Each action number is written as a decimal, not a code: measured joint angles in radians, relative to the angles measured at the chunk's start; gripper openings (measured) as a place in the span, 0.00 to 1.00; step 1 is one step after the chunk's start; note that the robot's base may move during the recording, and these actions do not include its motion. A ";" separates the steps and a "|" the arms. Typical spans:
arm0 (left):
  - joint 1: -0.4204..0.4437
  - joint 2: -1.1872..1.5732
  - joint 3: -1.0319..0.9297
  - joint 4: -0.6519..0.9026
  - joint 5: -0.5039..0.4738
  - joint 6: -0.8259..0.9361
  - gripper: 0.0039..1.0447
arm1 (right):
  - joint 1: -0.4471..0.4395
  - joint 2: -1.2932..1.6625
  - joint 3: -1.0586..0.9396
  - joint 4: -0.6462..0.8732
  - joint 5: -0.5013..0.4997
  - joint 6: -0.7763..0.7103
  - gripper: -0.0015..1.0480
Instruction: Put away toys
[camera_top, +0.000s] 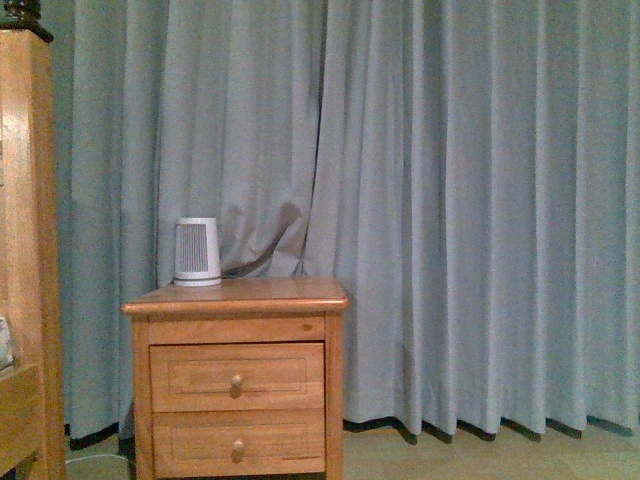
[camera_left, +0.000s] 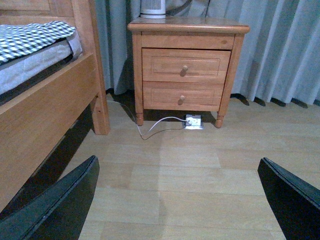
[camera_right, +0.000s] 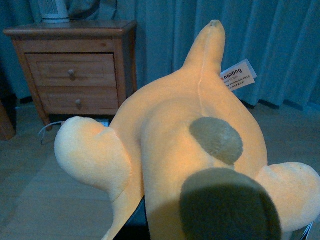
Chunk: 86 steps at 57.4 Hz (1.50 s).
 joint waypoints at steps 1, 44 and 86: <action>0.000 0.000 0.000 0.000 0.000 0.000 0.94 | 0.000 0.000 0.000 0.000 0.000 0.000 0.11; 0.000 0.000 0.000 0.000 0.000 0.000 0.94 | 0.000 0.000 0.000 0.000 0.000 0.000 0.11; 0.001 0.000 0.000 0.000 0.001 0.000 0.94 | 0.000 0.000 0.000 0.000 0.006 0.000 0.11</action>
